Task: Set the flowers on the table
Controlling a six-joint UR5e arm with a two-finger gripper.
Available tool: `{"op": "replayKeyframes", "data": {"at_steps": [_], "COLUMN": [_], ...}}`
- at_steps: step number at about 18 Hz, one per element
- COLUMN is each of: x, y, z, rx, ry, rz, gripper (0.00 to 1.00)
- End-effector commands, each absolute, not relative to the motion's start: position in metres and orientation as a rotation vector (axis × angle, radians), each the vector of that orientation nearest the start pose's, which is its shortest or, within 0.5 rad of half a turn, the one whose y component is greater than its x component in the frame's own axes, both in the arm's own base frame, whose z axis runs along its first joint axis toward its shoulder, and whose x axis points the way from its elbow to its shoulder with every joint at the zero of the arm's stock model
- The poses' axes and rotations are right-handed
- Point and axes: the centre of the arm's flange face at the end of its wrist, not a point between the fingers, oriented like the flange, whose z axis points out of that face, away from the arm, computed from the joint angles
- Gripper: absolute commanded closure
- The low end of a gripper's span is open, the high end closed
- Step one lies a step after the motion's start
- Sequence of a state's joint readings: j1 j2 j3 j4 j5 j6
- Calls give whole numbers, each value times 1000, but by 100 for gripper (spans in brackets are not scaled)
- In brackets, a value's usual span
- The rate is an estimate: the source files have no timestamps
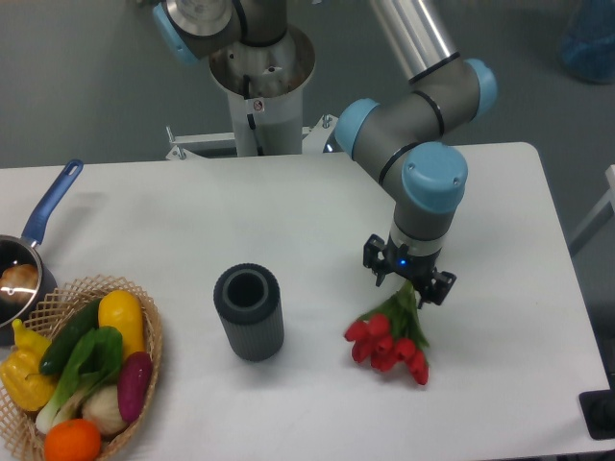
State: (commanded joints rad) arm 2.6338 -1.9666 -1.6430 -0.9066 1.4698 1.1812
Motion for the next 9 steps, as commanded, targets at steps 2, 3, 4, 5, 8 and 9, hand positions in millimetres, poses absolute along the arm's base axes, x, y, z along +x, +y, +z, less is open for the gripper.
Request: {"op": "replayKeyframes", "data": {"at_steps": [2, 3, 4, 5, 8, 9], "x": [-489, -490, -491, -493, -493, -492], "y": [425, 419, 413, 410, 407, 404], "z": [315, 328, 340, 348, 380, 390], "rx": [-2885, -2855, -2836, -2828, -2799, -2792], "ry": [160, 146, 137, 134, 161, 186], "rz": [186, 200, 218, 234, 316, 344], "gripper": [0, 0, 0, 0, 0, 0]}}
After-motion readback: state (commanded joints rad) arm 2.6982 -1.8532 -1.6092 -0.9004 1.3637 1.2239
